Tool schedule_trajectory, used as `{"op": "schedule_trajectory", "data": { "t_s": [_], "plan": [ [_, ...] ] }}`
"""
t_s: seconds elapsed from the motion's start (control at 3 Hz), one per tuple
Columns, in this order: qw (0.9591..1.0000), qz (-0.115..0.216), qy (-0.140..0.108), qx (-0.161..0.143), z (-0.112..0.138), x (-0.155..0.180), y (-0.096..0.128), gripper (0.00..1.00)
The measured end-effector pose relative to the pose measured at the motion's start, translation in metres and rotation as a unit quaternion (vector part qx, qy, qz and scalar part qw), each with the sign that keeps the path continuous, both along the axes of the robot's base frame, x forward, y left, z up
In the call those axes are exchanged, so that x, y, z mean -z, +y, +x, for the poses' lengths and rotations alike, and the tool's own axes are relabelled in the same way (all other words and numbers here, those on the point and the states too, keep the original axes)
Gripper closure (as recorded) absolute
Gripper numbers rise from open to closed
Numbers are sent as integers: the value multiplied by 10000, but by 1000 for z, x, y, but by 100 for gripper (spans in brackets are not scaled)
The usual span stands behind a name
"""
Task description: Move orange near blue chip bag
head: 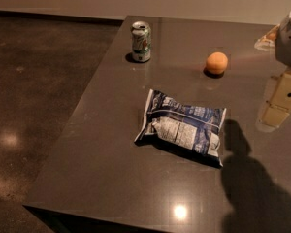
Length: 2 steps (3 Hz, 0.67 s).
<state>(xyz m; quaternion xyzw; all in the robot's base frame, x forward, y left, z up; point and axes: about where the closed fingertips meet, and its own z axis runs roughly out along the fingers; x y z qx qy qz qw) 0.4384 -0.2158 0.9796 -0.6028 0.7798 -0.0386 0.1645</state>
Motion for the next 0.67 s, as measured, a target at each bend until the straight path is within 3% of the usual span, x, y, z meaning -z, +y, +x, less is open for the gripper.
{"op": "schedule_trajectory", "data": {
  "t_s": [0.67],
  "plan": [
    [9999,35,24,94,12,4,0,0]
  ]
}}
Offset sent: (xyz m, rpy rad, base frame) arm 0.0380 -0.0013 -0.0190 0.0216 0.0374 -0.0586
